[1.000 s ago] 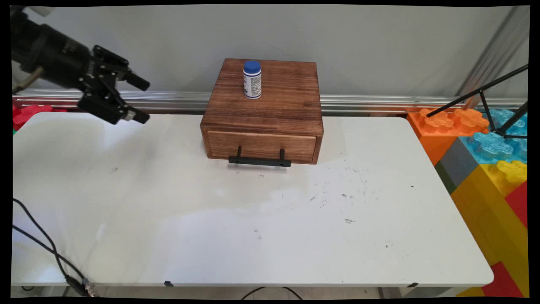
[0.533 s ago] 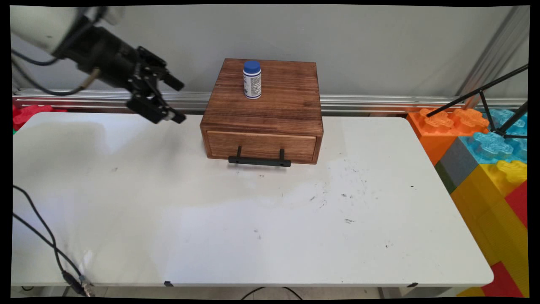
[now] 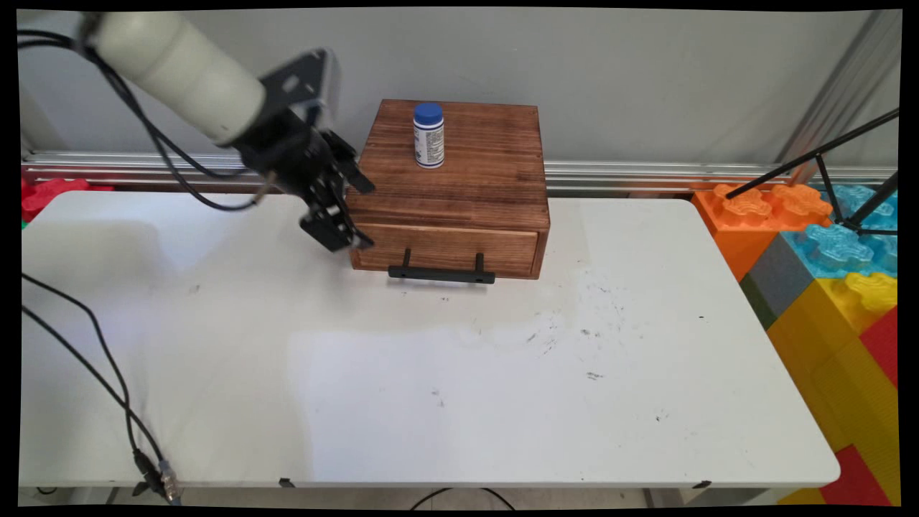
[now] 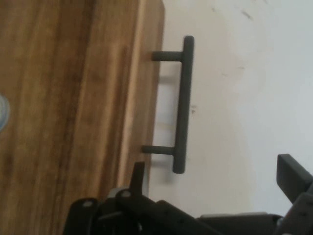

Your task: Open the drawer

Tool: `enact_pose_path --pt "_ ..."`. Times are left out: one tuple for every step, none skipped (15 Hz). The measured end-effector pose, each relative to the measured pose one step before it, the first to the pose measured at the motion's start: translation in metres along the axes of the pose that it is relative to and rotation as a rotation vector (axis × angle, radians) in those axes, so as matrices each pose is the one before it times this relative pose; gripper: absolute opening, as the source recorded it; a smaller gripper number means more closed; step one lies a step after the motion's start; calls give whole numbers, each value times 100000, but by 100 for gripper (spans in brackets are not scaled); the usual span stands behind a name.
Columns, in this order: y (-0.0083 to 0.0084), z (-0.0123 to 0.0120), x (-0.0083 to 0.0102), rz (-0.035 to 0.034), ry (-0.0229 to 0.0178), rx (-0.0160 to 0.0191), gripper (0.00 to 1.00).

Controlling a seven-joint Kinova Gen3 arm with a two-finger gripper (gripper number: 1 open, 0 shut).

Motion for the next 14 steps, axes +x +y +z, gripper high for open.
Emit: enact_pose_path --pt "84 785 186 1234 -947 -557 100" --pt "110 1158 275 1911 -1166 -537 100" --pt "113 1336 301 2172 -1269 -524 100" --pt "84 1331 299 2088 -1197 -401 100" --pt "46 1093 240 1607 -910 -182 100" --pt "28 1430 302 1963 -1132 -193 100" --pt "0 1056 217 1305 -814 -160 100" --pt "-22 1182 271 1247 -712 -259 100" --pt "4 984 206 922 -598 -368 100" --pt "13 1106 239 848 -650 -526 100" --pt "-3 910 186 448 -461 -555 100" --pt "-17 1170 262 528 -533 -805 100" --pt "-48 823 191 333 -309 -470 100" --pt "-80 919 226 248 -276 -533 100"
